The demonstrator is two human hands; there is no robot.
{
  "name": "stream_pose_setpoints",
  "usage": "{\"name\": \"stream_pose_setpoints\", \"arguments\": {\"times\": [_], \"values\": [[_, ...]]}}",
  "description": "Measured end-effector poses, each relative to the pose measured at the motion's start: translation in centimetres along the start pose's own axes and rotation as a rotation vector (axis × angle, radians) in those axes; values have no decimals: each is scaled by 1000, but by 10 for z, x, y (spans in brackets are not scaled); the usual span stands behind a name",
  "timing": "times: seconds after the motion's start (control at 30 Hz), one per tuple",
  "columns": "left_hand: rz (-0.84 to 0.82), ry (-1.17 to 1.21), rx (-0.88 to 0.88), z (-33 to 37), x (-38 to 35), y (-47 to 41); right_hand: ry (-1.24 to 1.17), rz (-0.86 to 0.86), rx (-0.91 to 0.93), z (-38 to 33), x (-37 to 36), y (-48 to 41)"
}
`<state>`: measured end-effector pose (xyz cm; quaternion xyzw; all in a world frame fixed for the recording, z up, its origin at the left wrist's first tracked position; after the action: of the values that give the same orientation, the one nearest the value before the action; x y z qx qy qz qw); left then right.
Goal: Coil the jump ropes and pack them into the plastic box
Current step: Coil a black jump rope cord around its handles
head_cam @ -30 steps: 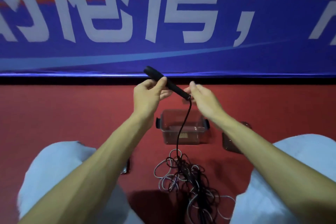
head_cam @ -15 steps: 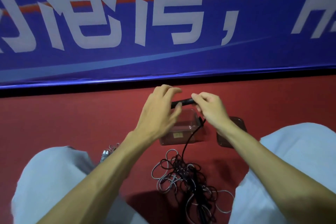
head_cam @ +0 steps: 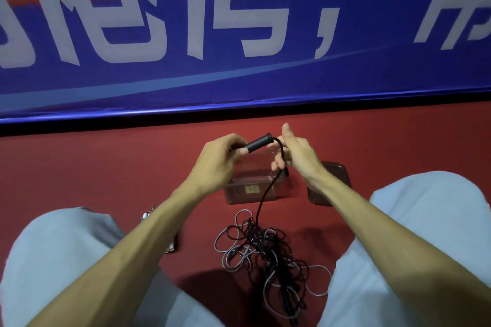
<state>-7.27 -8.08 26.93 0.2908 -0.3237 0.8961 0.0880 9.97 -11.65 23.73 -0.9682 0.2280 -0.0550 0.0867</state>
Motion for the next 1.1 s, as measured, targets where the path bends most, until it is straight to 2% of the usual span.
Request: {"name": "stream_pose_setpoints", "arguments": {"times": [0.1,0.23,0.3,0.37,0.5,0.63,0.9,1.0,1.1], "values": [[30,218,157,-7,2,0,215,-199,20,17,-2,3],[64,614,347,-7,3,-1,375,-361,117,23,-11,7],[87,715,378,-6,6,-5,427,-376,90,32,-13,9],[110,732,392,-7,6,-5,472,-307,29,40,-12,11],[167,664,500,-18,4,-6,269,-37,-55,28,-6,4],[82,573,530,-22,-4,-6,28,167,-54,4,5,-4],[-125,153,261,-18,-19,6,-408,201,-192,-27,-2,-4],[-219,201,244,-12,-24,11,-544,207,-283,-29,-3,-5],[-300,333,246,-5,-32,16,-574,200,-309,-28,-4,-4]]}}
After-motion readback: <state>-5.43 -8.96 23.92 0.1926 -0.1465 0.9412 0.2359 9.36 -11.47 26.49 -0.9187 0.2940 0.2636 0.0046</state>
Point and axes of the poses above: each hand's wrist, its own y-axis away from the middle knuckle, its own x-axis out of the back of the hand, z = x × y, the point moved 4 cm from there along -y, towards the middle knuckle, and after that the axes turned 14 degrees about z, right-handed, at the moved point
